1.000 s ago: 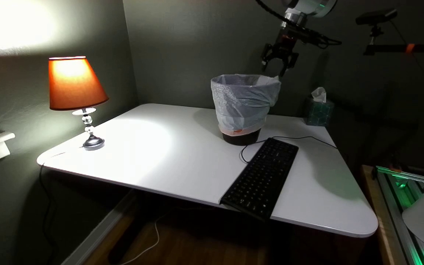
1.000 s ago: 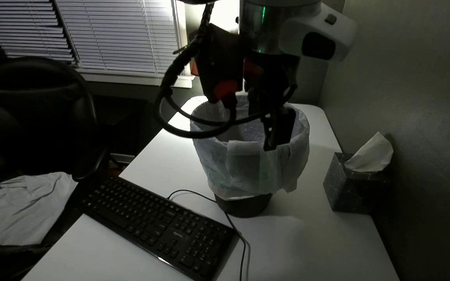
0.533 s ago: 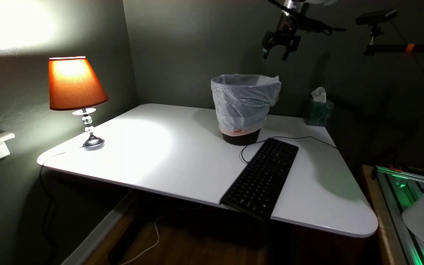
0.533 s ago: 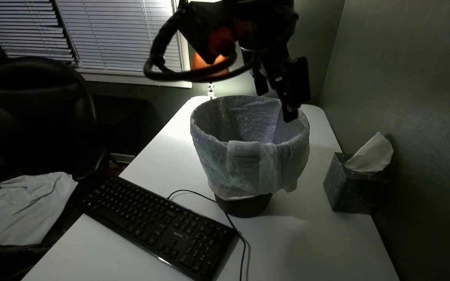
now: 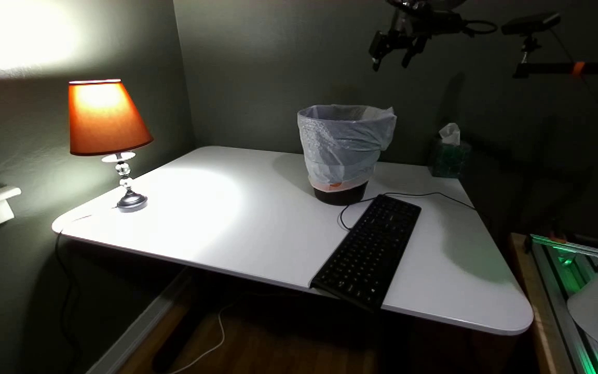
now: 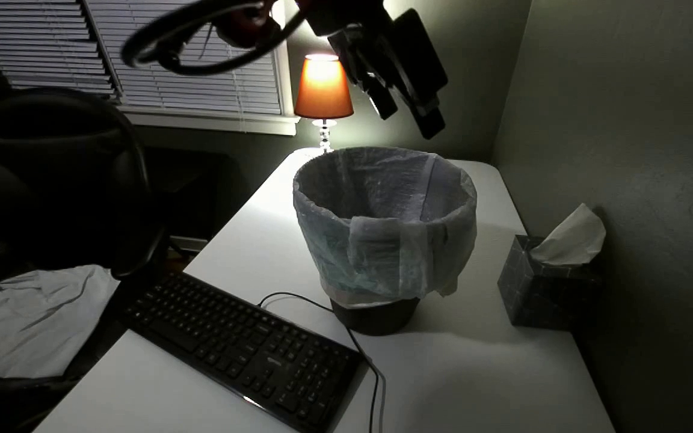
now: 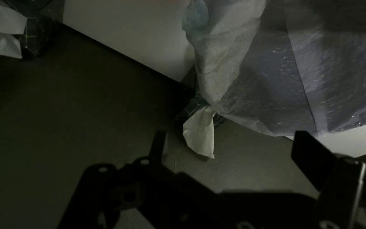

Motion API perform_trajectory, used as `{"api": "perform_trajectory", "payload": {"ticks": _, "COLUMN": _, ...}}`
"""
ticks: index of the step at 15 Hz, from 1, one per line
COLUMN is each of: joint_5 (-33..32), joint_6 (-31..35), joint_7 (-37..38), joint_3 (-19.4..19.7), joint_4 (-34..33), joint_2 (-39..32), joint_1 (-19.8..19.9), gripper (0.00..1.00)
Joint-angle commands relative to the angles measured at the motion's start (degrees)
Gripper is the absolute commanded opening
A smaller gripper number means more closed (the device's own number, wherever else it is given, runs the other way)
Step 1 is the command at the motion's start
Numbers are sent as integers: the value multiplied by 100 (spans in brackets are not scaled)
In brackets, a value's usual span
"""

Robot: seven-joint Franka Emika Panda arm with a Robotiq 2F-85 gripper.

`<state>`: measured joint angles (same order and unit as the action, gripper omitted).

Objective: Put the black bucket in an upright position

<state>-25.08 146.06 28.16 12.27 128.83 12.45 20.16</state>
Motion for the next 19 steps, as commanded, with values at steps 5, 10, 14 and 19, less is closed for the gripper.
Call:
{"api": "perform_trajectory", "payload": {"ticks": 5, "joint_5": -633, "joint_6": -204, "joint_7": 1004, "joint_3": -639, "joint_4": 847, "joint_2": 1085, "joint_1": 353, "gripper": 100}}
{"api": "perform_trajectory", "payload": {"ticks": 10, "joint_5": -387, "joint_6": -583, "joint_7": 941, "joint_3": -779, "joint_4": 1171, "joint_2": 1555, "joint_1": 329, "gripper": 100}}
{"api": "perform_trajectory", "payload": {"ticks": 14, "joint_5": -389, "joint_6": -561, "joint_7": 859, "joint_3": -810, "joint_4": 1384, "joint_2": 1826, "joint_1": 370, "gripper": 100}}
{"api": "perform_trajectory", "payload": {"ticks": 19, "joint_5": -397, "joint_6": -502, "joint_7": 817, "joint_3": -844, "joint_4": 1232, "joint_2": 1674, "joint_1": 420, "gripper": 100}}
